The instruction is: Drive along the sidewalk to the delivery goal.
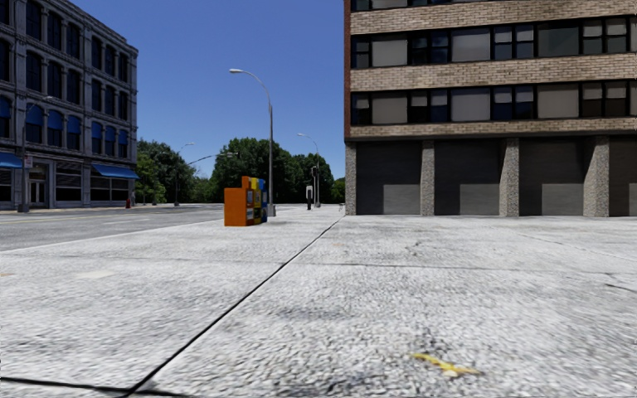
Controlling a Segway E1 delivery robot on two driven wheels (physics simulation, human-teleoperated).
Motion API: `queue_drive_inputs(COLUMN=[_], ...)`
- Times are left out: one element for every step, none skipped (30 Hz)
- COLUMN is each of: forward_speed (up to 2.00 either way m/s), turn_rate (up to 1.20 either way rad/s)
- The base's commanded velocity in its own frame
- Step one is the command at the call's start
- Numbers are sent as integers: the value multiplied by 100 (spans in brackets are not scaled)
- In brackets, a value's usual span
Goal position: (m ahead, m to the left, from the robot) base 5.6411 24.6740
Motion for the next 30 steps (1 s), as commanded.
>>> queue_drive_inputs(forward_speed=[200, 200, 200, 200, 200, 200, 200, 200, 200, 200, 200, 200, 200, 200, 200, 200, 200, 200, 200, 200, 200, 200, 200, 200, 200, 200, 200, 200, 200, 200], turn_rate=[0, 0, 0, 0, 0, 0, 0, 0, 0, 0, 0, 0, 0, 0, 0, 0, 0, 0, 0, 0, 0, 0, 0, 0, 0, 0, 0, 0, 0, 0])
